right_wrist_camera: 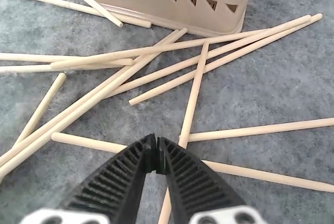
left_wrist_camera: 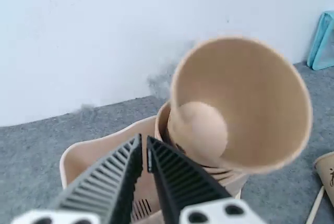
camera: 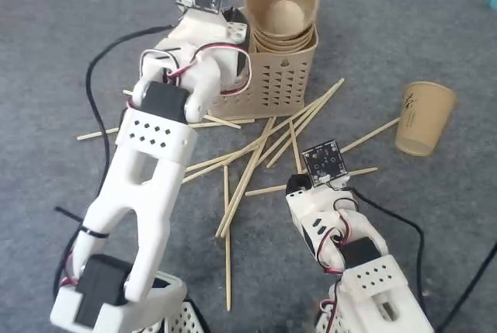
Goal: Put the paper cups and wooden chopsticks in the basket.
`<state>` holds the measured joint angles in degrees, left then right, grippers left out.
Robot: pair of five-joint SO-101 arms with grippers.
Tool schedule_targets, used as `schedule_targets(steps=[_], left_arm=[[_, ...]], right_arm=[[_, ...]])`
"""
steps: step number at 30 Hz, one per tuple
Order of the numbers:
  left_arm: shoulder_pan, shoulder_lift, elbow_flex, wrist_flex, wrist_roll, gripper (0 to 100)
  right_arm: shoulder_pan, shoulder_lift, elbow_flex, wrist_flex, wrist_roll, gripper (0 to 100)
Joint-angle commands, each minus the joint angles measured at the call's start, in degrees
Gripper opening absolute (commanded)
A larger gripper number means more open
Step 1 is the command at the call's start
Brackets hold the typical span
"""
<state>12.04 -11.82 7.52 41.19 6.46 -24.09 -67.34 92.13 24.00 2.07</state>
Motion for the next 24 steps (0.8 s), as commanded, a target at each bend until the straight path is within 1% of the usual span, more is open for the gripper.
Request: schedule_targets(steps=[1,5,7,9,13,14,16,19,22,24], left_arm=[[1.2,-1.8,0.4,-2.3,0.7,1],[0.4,-3.3,0.9,-2.1,0.7,1],[-0.7,-5.0,1.4,-0.8,0.7,1],[-1.6,-7.6,1.9,3.0,0.4,1],[-4.5,-14.2,6.8,15.8,0.2,1],[-5.5,-16.3,9.3,17.8,0.2,1],[-8.0,-20.5,15.5,18.5,0.1,1],[-13.5,-27.6,27.7,13.5,0.1,1],[-20.0,-34.5,42.9,1.9,0.1,1],[-22.9,-38.1,52.4,-5.7,0.0,1]], right_arm=[[-0.3,-0.7,-0.5,-1.4,0.8,0.9],[-0.3,-0.7,-0.5,-1.4,0.8,0.9],[-0.3,-0.7,-0.5,-1.4,0.8,0.9],[-0.3,-0.9,-0.5,-1.4,0.8,0.9],[0.1,-1.2,-0.6,-1.4,0.9,0.9],[0.1,-1.2,-0.7,-1.4,0.9,0.9],[1.5,-1.3,-0.9,-1.4,0.9,0.9],[6.0,-1.3,-3.1,-0.9,0.5,0.9],[9.8,-1.3,-5.2,1.2,0.5,0.9],[11.8,-1.3,-8.2,5.8,0.4,0.9]])
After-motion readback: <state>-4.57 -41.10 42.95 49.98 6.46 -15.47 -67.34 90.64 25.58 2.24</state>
